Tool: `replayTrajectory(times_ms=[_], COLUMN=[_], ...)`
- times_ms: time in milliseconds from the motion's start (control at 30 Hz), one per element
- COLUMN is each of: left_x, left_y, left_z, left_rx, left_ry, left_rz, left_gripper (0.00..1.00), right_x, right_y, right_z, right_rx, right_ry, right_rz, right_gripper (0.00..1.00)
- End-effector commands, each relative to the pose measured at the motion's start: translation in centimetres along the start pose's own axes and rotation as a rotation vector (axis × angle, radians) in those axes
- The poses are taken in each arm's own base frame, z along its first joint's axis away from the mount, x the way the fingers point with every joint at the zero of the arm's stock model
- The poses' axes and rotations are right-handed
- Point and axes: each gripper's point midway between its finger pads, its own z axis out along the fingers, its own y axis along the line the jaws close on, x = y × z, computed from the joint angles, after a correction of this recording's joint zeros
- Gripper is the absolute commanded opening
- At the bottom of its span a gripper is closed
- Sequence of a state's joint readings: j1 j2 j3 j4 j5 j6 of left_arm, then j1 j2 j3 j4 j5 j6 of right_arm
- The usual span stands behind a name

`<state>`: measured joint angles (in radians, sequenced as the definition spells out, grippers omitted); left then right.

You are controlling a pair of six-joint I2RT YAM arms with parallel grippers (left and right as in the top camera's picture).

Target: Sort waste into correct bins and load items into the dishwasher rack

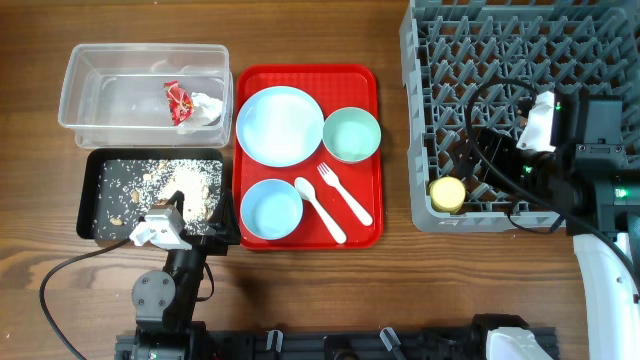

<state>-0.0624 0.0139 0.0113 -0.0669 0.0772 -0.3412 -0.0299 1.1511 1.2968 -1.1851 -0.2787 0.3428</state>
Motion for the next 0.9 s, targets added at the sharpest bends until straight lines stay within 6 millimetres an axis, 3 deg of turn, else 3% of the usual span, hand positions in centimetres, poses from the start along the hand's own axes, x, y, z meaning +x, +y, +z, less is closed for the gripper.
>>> replayTrajectory(times_ms=[0, 167, 300, 367, 567, 633, 800, 867], left_x=[0.1, 0.1, 0.1, 0.1, 0.1, 0.1, 0.1, 0.1], left_y=[0.2, 0.2, 0.2, 0.2, 0.2, 0.2, 0.2, 0.2], left_z=[0.0, 0.0, 0.0, 0.0, 0.0, 0.0, 0.0, 0.0], left_rx=[-0.002, -0.002, -0.002, -0.002, -0.002, -0.002, -0.002, -0.002], left_ry=[0.001, 0.001, 0.001, 0.001, 0.001, 0.001, 0.001, 0.001], left_rz=[0.019, 0.019, 0.019, 0.019, 0.019, 0.019, 0.019, 0.019], left_gripper=[1.0, 1.0, 1.0, 1.0, 1.0, 1.0, 1.0, 1.0], right_x=[-0.5, -3.9, -2.6, -1.2, 3.1, 3.9, 3.0, 2.9], right_y=[-0.1, 1.3, 5.1, 6.0, 7.8, 8.5, 9.4, 9.4], right_z=[-0.1, -0.5, -0.5, 0.1, 3.5, 6.1, 10.8, 12.7], right_rx=[0.007, -0.056, -0.245, -0.245, -0.099, -0.014, 0.016, 0.028], right_ry=[-0.015, -0.151, -0.08, -0.029, 0.091, 0.115, 0.133, 0.149], right_rz=[0.008, 0.094, -0.06, -0.106, -0.273, -0.283, -0.237, -0.23], right_gripper=[1.0, 1.0, 1.0, 1.0, 0.93, 0.88, 0.85, 0.79])
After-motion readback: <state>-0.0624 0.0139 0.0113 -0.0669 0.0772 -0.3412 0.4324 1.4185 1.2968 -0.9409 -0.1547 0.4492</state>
